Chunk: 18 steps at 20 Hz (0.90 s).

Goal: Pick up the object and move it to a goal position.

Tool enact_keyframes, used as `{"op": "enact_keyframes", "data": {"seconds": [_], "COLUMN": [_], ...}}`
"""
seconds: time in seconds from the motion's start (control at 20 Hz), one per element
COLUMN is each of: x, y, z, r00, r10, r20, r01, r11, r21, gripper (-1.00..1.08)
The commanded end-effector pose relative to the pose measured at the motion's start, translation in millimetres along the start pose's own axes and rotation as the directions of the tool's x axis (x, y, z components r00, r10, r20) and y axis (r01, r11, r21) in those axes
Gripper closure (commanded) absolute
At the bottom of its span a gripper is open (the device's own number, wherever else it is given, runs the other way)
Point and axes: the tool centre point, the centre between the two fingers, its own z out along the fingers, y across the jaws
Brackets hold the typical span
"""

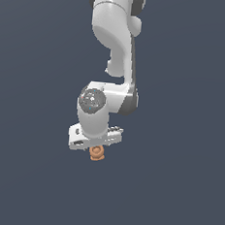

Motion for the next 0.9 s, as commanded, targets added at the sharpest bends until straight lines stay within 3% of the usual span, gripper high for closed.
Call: {"op": "enact_keyframes", "data": {"seconds": [0.0, 0.85], "x": [2, 1], "y": [1, 1], "z": [1, 53], "r00": [1.0, 1.0], "r10": [-0.006, -0.007], "r20": [-0.002, -0.002], "r01": [0.006, 0.007], "r11": [1.0, 1.0], "r21": [0.001, 0.001], "gripper": [-0.92, -0.92]}}
